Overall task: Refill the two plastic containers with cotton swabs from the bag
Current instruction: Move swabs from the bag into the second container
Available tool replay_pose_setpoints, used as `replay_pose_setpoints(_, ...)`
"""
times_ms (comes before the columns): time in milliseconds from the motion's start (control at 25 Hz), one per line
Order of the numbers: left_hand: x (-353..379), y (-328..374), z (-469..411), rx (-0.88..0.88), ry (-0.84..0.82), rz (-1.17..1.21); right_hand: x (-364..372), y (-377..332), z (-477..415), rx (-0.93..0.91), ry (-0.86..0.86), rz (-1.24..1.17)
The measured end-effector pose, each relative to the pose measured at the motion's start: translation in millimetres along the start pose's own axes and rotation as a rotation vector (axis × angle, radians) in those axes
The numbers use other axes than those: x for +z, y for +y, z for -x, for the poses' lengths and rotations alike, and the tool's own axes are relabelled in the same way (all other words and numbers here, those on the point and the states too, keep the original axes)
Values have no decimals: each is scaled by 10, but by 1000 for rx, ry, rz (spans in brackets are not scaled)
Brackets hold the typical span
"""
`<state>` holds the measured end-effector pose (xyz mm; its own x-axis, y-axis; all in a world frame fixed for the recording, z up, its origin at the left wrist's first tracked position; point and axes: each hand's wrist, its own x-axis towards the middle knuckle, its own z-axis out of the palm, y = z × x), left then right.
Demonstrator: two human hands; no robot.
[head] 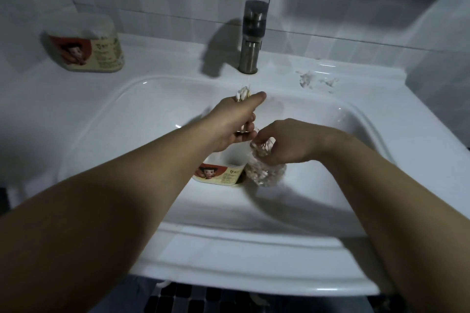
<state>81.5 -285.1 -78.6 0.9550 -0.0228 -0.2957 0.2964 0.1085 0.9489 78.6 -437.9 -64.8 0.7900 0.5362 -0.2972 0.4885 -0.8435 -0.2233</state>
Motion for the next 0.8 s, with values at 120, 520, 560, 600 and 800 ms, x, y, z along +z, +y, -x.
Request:
replay_pose_setpoints(120,10,-32,6,12,-22,-48,39,-16,-46,-21,9,-8)
replay_pose_setpoints(520,8,-72,7,53,-16,-153,119,-40,-109,-112,4,141)
replay_pose_setpoints(560,5,-71,9,58,-15,-156,123,-34,-112,-96,36,150)
replay_pose_setpoints(600,-1,-70,11,65,-15,-157,127,-20,-120,-77,70,144)
replay_pose_setpoints(800,-6,-81,18,84,-2,-187,22,76,-102,-17,213,-7)
